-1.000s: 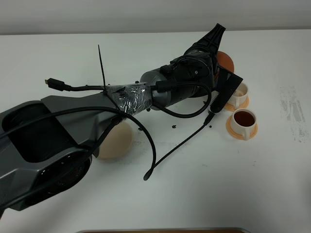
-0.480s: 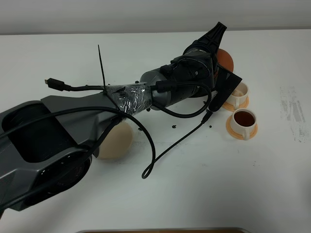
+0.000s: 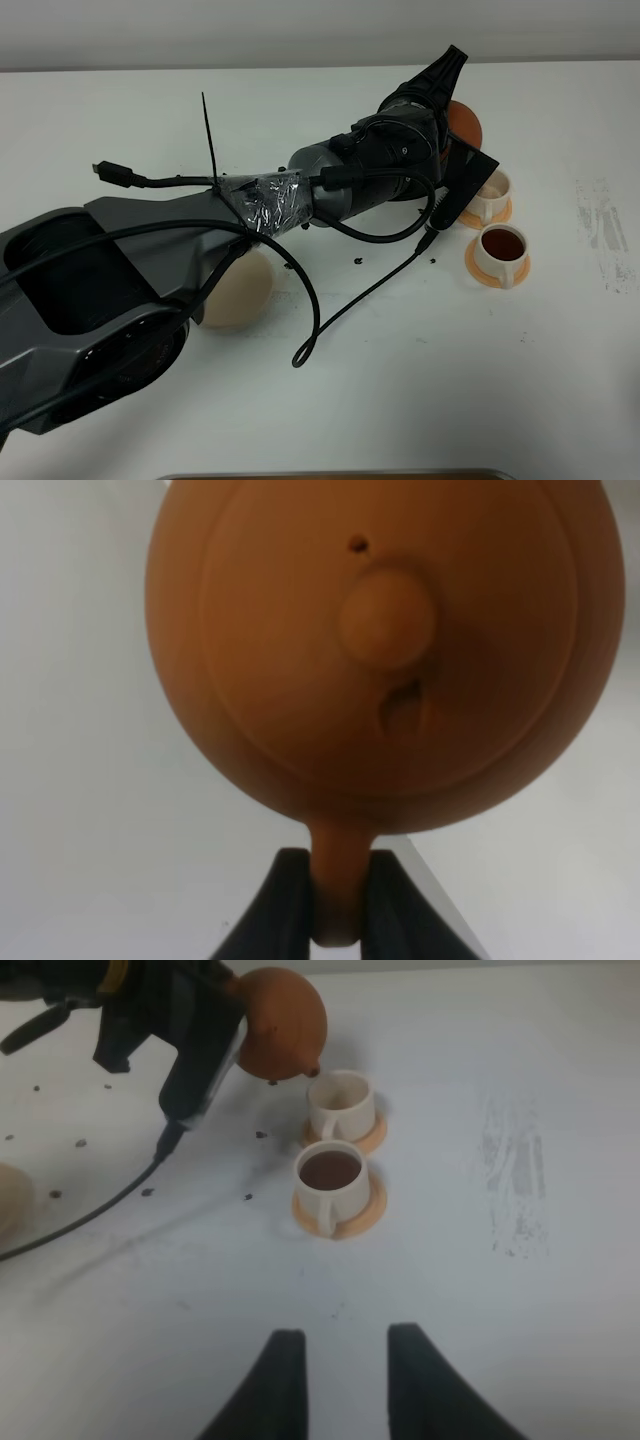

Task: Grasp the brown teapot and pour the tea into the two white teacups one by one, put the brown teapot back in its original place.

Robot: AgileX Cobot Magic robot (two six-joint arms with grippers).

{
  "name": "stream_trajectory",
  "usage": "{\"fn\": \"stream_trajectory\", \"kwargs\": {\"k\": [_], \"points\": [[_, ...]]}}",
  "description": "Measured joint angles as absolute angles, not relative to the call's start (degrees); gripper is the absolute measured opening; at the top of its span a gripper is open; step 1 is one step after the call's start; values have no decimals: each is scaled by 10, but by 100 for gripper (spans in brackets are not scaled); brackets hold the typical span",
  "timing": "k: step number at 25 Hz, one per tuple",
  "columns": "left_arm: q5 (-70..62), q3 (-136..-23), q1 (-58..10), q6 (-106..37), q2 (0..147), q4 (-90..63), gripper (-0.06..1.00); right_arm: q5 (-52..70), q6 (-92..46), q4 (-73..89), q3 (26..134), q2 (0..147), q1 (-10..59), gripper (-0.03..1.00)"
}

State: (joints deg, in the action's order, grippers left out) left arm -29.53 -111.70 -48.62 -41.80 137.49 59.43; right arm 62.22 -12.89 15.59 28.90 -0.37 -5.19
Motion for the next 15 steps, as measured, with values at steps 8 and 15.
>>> {"fn": "stream_trajectory", "kwargs": {"k": [8,15], "points": [[-275,-1117,-487,-418,1375,613,13,622,-129,156,289,-4,-52,23],[-263,-1117,-490,-418,1375,637,13,622,-129,156,289,-4,-52,23]]}}
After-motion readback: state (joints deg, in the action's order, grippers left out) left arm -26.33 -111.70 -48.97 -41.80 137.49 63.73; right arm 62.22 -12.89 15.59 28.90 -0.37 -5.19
